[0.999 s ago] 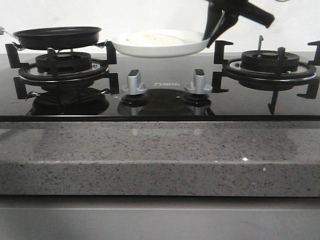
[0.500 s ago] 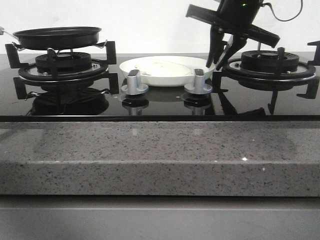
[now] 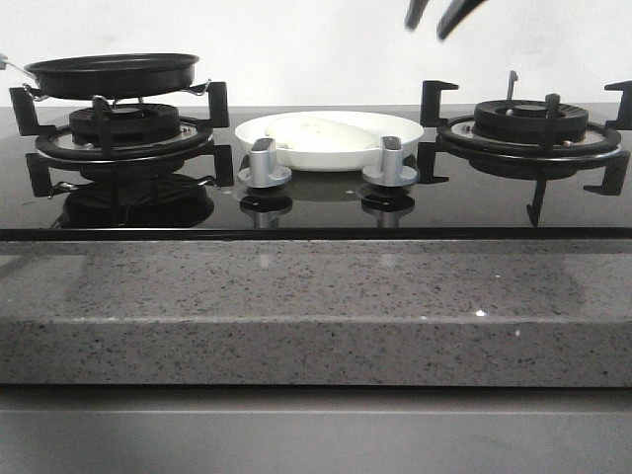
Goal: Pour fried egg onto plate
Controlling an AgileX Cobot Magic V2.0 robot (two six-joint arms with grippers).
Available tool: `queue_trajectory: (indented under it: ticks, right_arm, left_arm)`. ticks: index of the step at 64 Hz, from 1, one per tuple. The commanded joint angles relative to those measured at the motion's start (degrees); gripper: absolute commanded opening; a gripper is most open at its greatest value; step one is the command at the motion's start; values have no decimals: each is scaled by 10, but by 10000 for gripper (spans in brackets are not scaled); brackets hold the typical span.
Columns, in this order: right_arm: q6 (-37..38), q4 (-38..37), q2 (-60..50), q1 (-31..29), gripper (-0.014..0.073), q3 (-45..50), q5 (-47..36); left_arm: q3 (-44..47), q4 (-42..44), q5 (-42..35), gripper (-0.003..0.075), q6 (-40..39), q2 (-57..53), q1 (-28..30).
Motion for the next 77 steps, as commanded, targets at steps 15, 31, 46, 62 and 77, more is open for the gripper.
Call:
queue_trajectory:
  ticks: [15, 31, 46, 62, 77]
  right_arm:
    - [-55, -58, -164, 31, 276, 101, 35]
    - [-76, -67, -326, 31, 276, 333, -88]
    - [-95, -71, -484, 31, 276, 548, -162]
    - [-95, -89, -616, 31, 276, 704, -177]
    - [-95, -94, -722, 31, 276, 789, -177]
  left_arm:
    - [-13, -10, -36, 516, -4, 4, -4]
    - [-13, -10, -36, 516, -4, 4, -4]
    - [-13, -10, -36, 516, -4, 4, -4]
    - [-13, -10, -36, 516, -4, 4, -4]
    - [-13, -10, -36, 516, -4, 4, -4]
